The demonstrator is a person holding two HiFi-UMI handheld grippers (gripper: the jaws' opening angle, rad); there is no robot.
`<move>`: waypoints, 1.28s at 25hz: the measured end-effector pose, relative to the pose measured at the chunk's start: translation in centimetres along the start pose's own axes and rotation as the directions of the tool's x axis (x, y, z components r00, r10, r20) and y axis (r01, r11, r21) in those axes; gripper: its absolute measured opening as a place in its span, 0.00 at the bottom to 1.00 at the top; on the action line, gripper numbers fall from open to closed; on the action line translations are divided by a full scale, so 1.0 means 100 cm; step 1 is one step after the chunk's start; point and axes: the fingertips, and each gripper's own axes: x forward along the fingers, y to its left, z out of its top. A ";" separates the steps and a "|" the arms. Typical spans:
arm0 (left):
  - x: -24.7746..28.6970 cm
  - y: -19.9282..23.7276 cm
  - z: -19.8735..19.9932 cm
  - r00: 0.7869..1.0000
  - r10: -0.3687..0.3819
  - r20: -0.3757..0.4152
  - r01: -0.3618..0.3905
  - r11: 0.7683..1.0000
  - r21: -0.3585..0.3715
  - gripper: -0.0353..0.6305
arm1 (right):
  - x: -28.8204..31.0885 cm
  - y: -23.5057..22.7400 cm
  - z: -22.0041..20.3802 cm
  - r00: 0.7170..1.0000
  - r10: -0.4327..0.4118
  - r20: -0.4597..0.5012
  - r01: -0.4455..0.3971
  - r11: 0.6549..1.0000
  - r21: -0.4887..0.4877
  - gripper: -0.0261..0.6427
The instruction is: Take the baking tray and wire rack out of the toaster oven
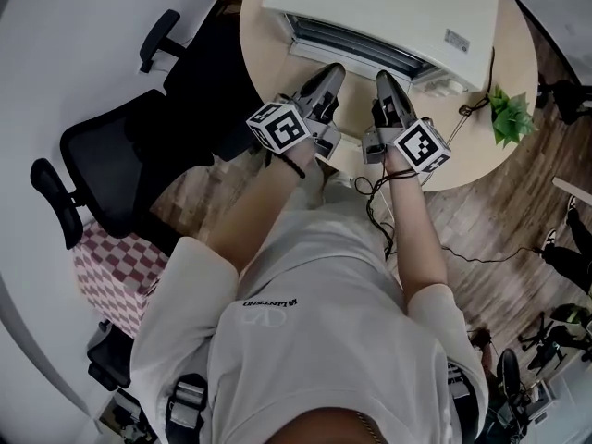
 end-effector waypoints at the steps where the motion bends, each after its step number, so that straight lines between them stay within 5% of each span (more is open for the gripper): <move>1: 0.004 0.006 0.002 1.000 -0.002 0.012 0.003 0.999 -0.040 0.06 | 0.005 -0.003 0.001 1.000 -0.005 0.013 0.004 0.999 0.033 0.04; 9: 0.025 0.052 0.007 0.998 -0.009 0.063 0.020 0.984 -0.177 0.06 | 0.032 -0.025 0.000 0.994 -0.054 0.096 0.037 0.984 0.176 0.04; 12: 0.036 0.058 0.002 0.998 -0.023 0.064 0.037 0.971 -0.237 0.10 | 0.035 -0.033 0.002 0.991 -0.064 0.118 0.041 0.981 0.189 0.11; 19: 0.056 0.073 0.003 0.997 -0.053 0.054 0.068 0.949 -0.308 0.25 | 0.050 -0.053 0.007 0.979 -0.106 0.173 0.057 0.962 0.266 0.11; 26: 0.066 0.083 0.008 0.996 -0.053 0.073 0.077 0.924 -0.375 0.26 | 0.054 -0.063 0.014 0.958 -0.122 0.258 0.020 0.931 0.364 0.11; 28: 0.068 0.083 0.010 0.995 -0.070 0.072 0.092 0.928 -0.362 0.26 | 0.055 -0.064 0.015 0.953 -0.115 0.280 -0.003 0.921 0.391 0.22; 32: 0.072 0.085 0.010 0.994 -0.078 0.079 0.103 0.914 -0.392 0.26 | 0.055 -0.070 0.017 0.944 -0.131 0.304 -0.007 0.910 0.414 0.22</move>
